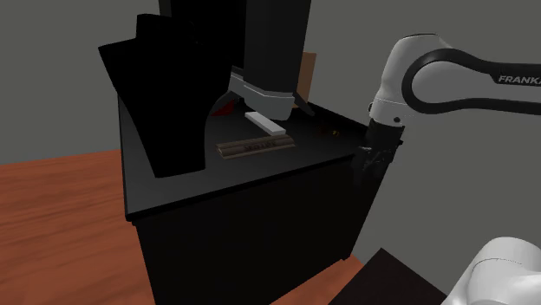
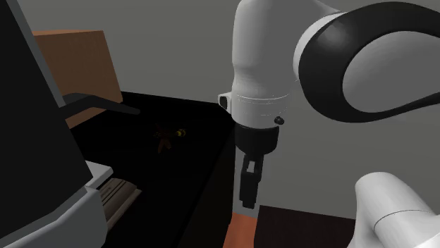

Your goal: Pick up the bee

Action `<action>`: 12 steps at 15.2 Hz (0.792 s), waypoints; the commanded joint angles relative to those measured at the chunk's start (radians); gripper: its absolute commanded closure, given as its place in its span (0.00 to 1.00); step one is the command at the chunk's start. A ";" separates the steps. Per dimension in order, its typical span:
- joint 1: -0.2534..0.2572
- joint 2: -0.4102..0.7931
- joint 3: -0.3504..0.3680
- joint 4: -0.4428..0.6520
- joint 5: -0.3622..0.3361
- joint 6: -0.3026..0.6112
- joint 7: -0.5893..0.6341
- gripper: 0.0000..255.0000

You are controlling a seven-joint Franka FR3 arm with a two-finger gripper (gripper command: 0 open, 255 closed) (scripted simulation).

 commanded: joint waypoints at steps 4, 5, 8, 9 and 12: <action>-0.014 0.138 -0.010 0.124 -0.013 -0.006 0.007 0.00; -0.018 0.183 -0.013 0.167 -0.017 -0.011 0.009 0.00; -0.029 0.316 -0.024 0.303 -0.027 -0.034 0.017 0.00; -0.033 0.360 -0.027 0.350 -0.030 -0.045 0.019 0.00; -0.043 0.491 -0.039 0.501 -0.038 -0.085 0.025 0.00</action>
